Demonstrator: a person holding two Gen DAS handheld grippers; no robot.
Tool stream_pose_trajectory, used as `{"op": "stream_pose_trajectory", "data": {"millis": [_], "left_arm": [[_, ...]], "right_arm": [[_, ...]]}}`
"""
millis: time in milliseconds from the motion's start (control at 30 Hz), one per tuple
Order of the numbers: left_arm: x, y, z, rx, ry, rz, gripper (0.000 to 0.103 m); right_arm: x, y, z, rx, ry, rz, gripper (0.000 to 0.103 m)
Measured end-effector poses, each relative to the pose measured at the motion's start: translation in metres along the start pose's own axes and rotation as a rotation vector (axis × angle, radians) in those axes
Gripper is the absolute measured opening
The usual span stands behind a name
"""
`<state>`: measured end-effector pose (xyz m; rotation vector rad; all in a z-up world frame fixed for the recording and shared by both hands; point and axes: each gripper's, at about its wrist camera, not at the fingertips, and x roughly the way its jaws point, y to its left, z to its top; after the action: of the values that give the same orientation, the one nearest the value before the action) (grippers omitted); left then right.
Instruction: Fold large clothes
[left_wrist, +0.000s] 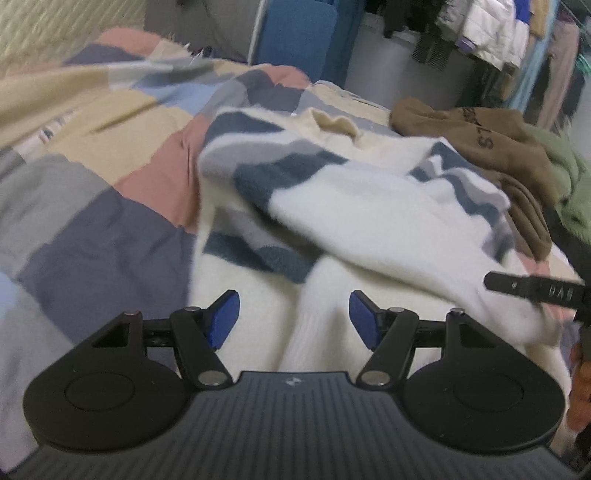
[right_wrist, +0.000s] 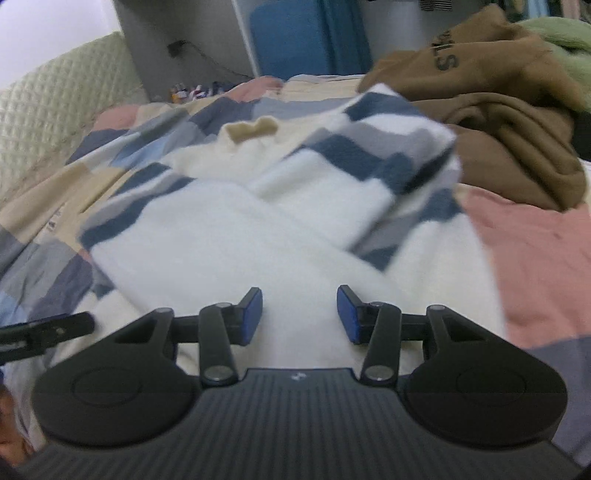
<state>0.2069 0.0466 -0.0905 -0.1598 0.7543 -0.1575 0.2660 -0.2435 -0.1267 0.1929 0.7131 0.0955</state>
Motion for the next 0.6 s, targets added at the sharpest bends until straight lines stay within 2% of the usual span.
{"op": "stream_pose_trajectory", "data": {"millis": [133,233,300,333,367,467,600], "left_arm": [[-0.033,0.002,-0.003,-0.009,-0.021,-0.032,0.071],[-0.048,0.006,-0.01,-0.052,0.0,-0.036,0.071],[-0.056,0.014,-0.015,-0.095,0.023,-0.042,0.071],[-0.059,0.019,-0.016,-0.118,0.026,-0.054,0.073],[-0.061,0.027,-0.017,-0.15,0.04,-0.07,0.077],[-0.061,0.049,-0.024,-0.238,0.091,-0.104,0.081],[-0.05,0.071,-0.034,-0.345,0.155,-0.076,0.081]], "right_arm": [[-0.028,-0.011,-0.002,0.048,-0.007,-0.025,0.048],[-0.053,-0.024,-0.006,0.08,-0.037,-0.083,0.052],[-0.065,-0.038,-0.012,0.13,-0.036,-0.11,0.069],[-0.067,-0.047,-0.016,0.171,-0.022,-0.111,0.081],[-0.069,-0.056,-0.019,0.221,-0.008,-0.109,0.086],[-0.071,-0.078,-0.026,0.349,0.025,-0.107,0.086],[-0.066,-0.103,-0.036,0.521,0.052,-0.118,0.086]]}}
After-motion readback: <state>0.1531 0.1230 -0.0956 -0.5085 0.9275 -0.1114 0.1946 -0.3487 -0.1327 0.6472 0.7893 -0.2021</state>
